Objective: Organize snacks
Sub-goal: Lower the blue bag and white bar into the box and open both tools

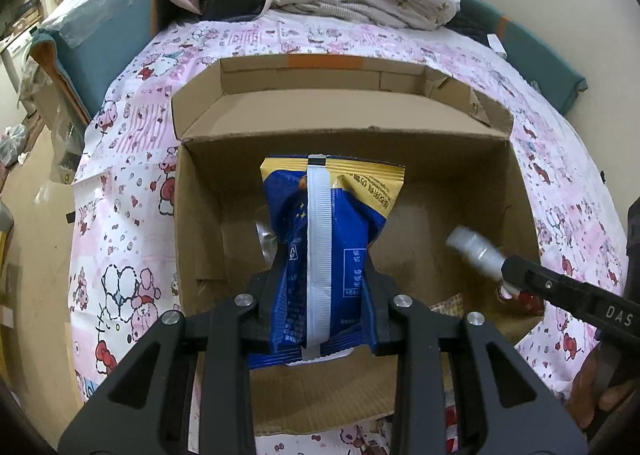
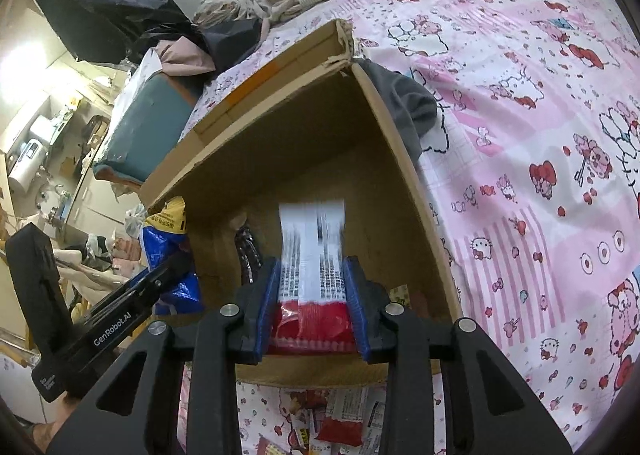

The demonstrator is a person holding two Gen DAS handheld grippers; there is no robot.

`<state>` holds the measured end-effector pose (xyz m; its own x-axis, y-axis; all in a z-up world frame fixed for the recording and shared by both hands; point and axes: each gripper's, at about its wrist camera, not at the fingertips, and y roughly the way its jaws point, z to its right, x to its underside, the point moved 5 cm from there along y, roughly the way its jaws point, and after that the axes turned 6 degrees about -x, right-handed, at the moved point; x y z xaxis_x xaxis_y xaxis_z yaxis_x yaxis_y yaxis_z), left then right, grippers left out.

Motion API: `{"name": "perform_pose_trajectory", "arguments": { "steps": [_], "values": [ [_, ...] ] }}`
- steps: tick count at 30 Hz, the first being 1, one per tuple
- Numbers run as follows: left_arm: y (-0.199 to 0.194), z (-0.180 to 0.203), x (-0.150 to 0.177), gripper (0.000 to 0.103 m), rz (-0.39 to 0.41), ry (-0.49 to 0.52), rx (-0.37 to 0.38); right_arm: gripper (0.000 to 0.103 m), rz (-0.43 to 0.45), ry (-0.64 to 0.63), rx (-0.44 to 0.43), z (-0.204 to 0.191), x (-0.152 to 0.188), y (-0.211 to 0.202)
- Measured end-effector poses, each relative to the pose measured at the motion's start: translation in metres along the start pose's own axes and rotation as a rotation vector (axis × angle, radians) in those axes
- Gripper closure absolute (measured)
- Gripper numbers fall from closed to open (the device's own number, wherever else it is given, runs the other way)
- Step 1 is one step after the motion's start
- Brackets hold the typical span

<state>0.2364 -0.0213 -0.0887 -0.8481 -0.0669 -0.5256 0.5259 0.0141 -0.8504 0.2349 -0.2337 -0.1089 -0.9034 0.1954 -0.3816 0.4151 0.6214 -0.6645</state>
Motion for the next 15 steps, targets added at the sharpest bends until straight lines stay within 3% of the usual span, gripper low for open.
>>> {"name": "perform_pose_trajectory", "arguments": {
  "steps": [5, 6, 7, 9, 11, 15],
  "values": [
    [0.001, 0.003, 0.002, 0.073, -0.01, -0.004, 0.01, 0.067, -0.002, -0.001, -0.006, -0.001, 0.0, 0.0],
    [0.001, 0.003, 0.003, 0.07, -0.018, -0.007, 0.022, 0.067, -0.004, 0.001, -0.01, -0.001, 0.0, 0.001],
    [0.002, 0.003, 0.003, 0.061, -0.029, -0.01, 0.036, 0.065, -0.007, 0.004, -0.013, -0.001, 0.0, 0.001],
    [0.0, 0.003, 0.004, 0.039, -0.03, -0.022, 0.036, 0.048, -0.009, 0.012, -0.019, -0.001, 0.0, 0.001],
    [-0.003, 0.0, 0.003, 0.013, -0.013, -0.03, 0.007, 0.04, 0.004, 0.015, -0.015, -0.002, -0.001, -0.001],
    [-0.01, 0.0, 0.002, 0.011, 0.011, -0.027, 0.012, 0.015, 0.03, 0.011, -0.006, -0.003, -0.004, -0.006]
  ]
}}
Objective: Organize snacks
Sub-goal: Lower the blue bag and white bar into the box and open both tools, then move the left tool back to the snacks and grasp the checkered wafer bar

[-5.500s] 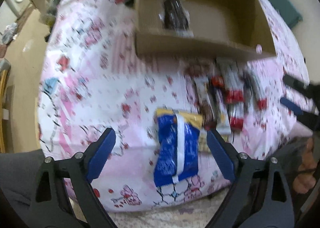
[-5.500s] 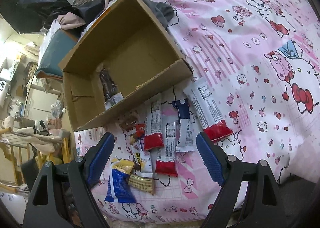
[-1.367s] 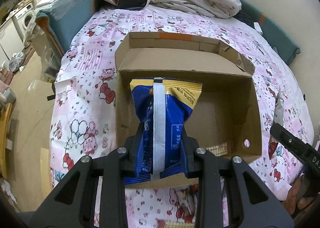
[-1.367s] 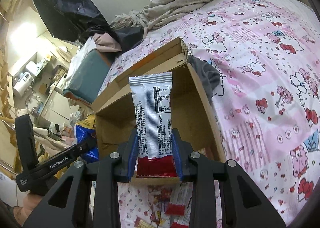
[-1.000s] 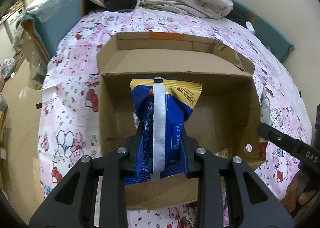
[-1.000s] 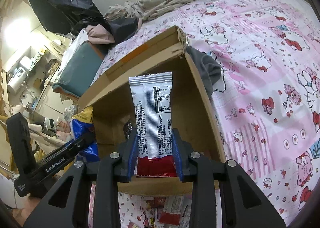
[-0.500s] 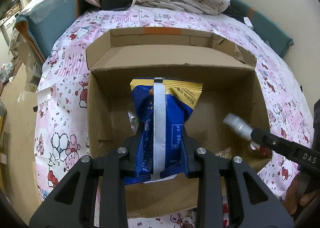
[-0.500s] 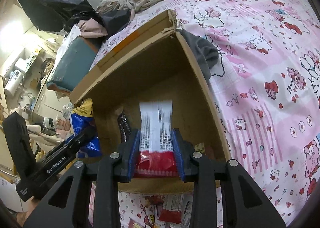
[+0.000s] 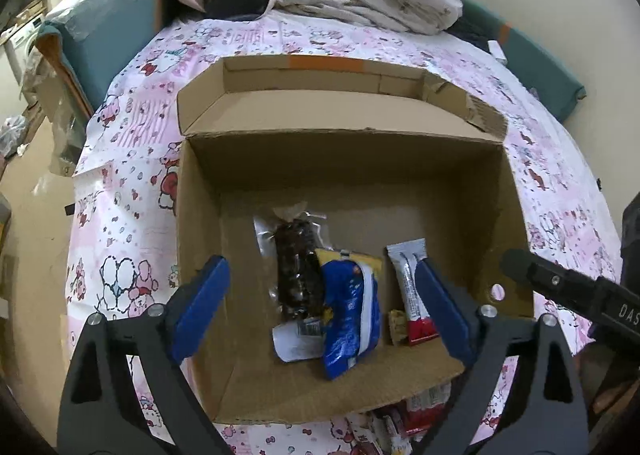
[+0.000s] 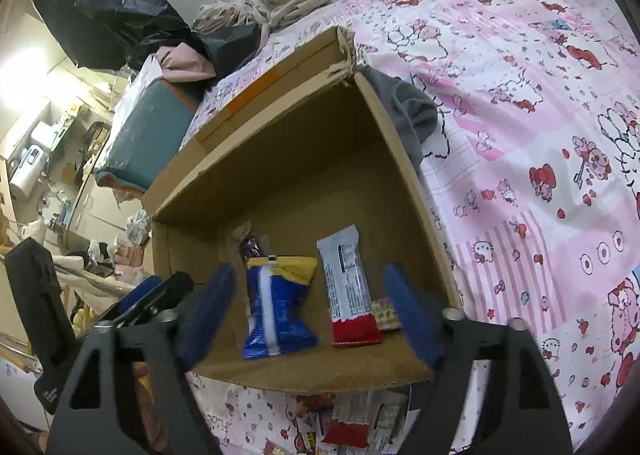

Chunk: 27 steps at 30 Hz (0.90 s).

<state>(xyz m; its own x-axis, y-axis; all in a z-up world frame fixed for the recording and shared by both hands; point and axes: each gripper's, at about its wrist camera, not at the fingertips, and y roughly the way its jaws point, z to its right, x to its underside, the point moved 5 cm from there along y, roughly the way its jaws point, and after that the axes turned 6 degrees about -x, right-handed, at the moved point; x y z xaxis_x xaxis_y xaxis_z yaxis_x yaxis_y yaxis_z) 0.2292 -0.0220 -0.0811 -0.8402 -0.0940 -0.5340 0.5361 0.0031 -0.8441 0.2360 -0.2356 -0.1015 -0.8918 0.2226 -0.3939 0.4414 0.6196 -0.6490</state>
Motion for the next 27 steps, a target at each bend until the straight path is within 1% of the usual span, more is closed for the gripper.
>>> {"name": "perform_pose_trajectory", "arguments": {
  "steps": [2, 8, 10, 14, 18, 21, 25, 27],
  "values": [
    [-0.002, 0.0, 0.0, 0.011, 0.007, 0.009, -0.012, 0.013, 0.002, -0.005, -0.003, -0.002, 0.0, 0.0],
    [-0.008, -0.004, 0.001, 0.011, 0.027, -0.005, -0.023, 0.013, -0.015, -0.033, -0.001, -0.008, 0.002, 0.002],
    [-0.013, -0.007, 0.001, 0.011, 0.042, -0.013, -0.035, 0.013, -0.003, -0.054, 0.023, -0.011, 0.002, 0.0],
    [-0.02, -0.012, 0.003, 0.011, 0.047, -0.031, -0.039, 0.013, 0.038, -0.131, 0.1, -0.023, 0.005, -0.009],
    [-0.03, -0.015, 0.007, 0.011, 0.054, -0.036, -0.04, 0.013, 0.09, -0.141, 0.085, -0.032, 0.009, -0.028],
    [-0.041, -0.015, 0.008, 0.011, 0.068, -0.037, -0.04, 0.013, 0.081, -0.145, 0.042, -0.039, 0.015, -0.04],
    [-0.053, -0.017, 0.016, 0.011, 0.069, -0.029, -0.043, 0.013, 0.099, -0.189, 0.058, -0.046, 0.021, -0.054],
    [-0.058, -0.02, 0.022, 0.011, 0.059, -0.039, -0.041, 0.013, 0.104, -0.179, 0.077, -0.042, 0.027, -0.06]
  ]
}}
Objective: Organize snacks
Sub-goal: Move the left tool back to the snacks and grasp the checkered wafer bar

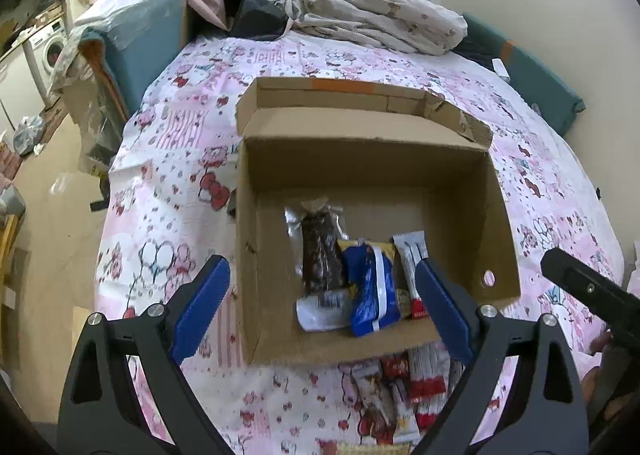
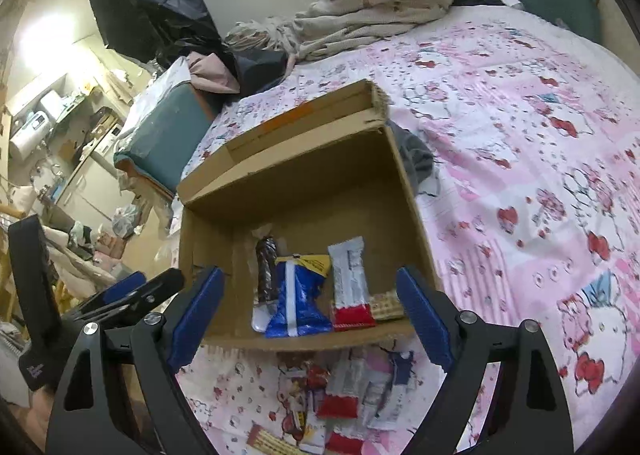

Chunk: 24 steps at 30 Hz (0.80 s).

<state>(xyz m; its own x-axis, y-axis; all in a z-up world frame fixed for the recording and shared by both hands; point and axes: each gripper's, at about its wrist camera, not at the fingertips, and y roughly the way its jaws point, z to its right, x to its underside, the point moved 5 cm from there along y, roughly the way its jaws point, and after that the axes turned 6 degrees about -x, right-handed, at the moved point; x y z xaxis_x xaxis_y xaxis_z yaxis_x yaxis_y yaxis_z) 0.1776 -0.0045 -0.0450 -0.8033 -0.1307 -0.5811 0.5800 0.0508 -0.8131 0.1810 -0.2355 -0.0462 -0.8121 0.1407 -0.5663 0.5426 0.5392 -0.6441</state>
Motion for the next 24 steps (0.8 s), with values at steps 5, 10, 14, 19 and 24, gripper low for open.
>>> {"name": "perform_pose_trajectory", "arguments": {
  "steps": [5, 10, 14, 19, 24],
  "values": [
    [-0.01, -0.011, 0.019, 0.011, -0.032, -0.024, 0.0, 0.011, -0.033, 0.059, -0.005, 0.011, 0.016, -0.008],
    [-0.019, -0.017, 0.042, 0.011, -0.063, -0.043, 0.022, 0.005, -0.06, 0.105, -0.007, 0.019, 0.034, -0.016],
    [-0.022, -0.021, 0.059, 0.005, -0.097, -0.064, 0.026, 0.0, -0.092, 0.146, -0.026, 0.021, 0.053, -0.019],
    [-0.014, -0.027, 0.089, 0.005, -0.197, -0.097, -0.002, 0.0, -0.139, 0.195, -0.024, 0.029, 0.071, -0.016],
    [0.005, -0.015, 0.131, 0.009, -0.365, -0.083, 0.038, 0.0, -0.195, 0.284, -0.011, 0.042, 0.086, -0.008]
  ]
}}
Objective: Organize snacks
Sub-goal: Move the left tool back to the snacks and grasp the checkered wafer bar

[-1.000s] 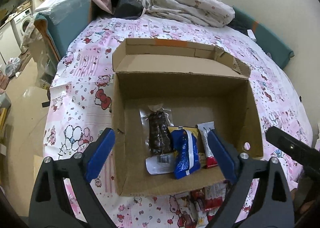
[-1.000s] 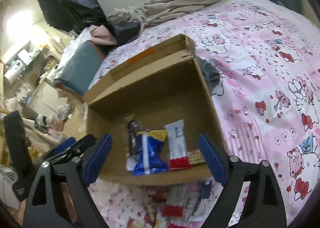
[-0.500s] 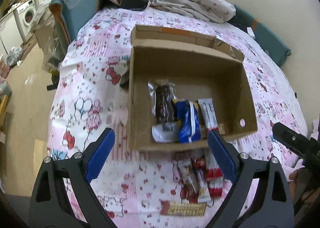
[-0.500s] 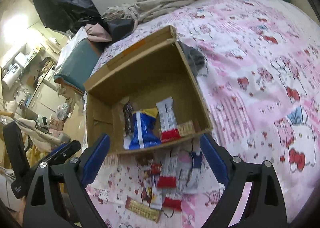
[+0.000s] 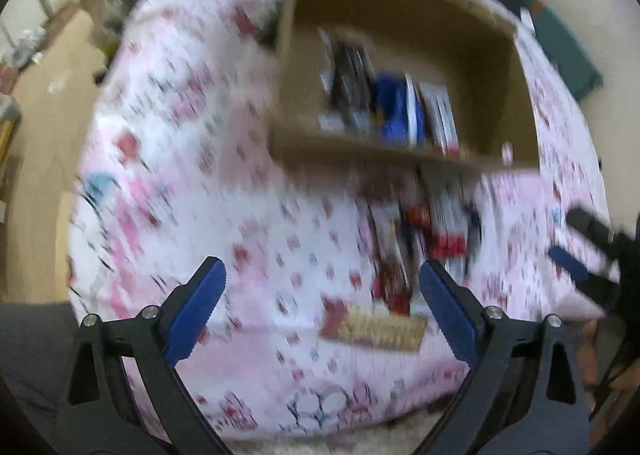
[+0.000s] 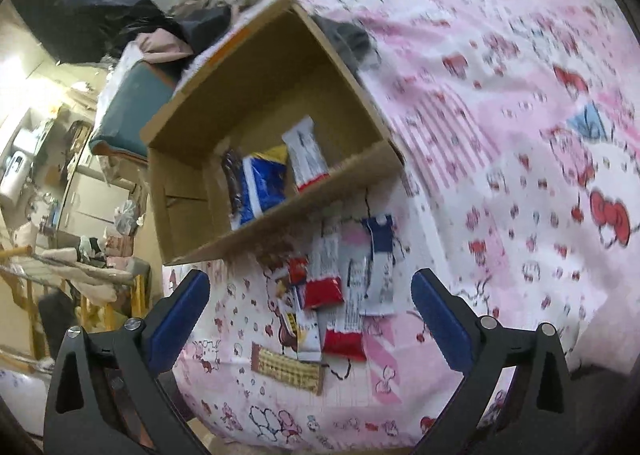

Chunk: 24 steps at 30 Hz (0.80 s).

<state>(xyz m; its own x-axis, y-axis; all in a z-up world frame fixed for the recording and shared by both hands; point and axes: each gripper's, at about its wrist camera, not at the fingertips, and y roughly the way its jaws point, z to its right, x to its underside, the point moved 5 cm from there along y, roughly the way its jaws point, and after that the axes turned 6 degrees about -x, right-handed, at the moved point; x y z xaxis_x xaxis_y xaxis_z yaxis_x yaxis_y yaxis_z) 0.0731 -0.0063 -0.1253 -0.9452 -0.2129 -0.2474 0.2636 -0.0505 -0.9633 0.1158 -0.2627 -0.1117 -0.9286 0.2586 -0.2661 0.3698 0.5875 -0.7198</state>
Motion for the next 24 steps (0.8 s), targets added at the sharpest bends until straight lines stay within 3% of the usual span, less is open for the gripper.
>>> {"name": "perform_pose_trajectory", "arguments": {
  "steps": [2, 6, 10, 16, 19, 24],
  "values": [
    [0.012, 0.021, 0.013, 0.014, -0.07, 0.128, 0.017, 0.0, -0.01, 0.022, -0.002, 0.005, 0.0, 0.002],
    [0.03, 0.068, 0.04, 0.014, -0.185, 0.498, 0.006, 0.0, -0.005, 0.032, -0.001, 0.008, -0.001, 0.0],
    [0.045, 0.099, 0.056, 0.021, -0.204, 0.806, -0.066, 0.0, -0.002, 0.068, -0.014, 0.014, -0.004, -0.002],
    [0.069, 0.12, 0.071, 0.049, -0.286, 1.018, -0.078, 0.0, 0.005, 0.094, -0.015, 0.021, -0.005, -0.007],
    [0.079, 0.12, 0.075, 0.051, -0.313, 1.048, -0.083, 0.0, -0.009, 0.106, -0.012, 0.025, -0.004, -0.004],
    [0.08, 0.11, 0.086, 0.08, -0.323, 1.069, -0.077, 0.0, -0.026, 0.111, -0.009, 0.024, -0.003, 0.001]
  ]
}}
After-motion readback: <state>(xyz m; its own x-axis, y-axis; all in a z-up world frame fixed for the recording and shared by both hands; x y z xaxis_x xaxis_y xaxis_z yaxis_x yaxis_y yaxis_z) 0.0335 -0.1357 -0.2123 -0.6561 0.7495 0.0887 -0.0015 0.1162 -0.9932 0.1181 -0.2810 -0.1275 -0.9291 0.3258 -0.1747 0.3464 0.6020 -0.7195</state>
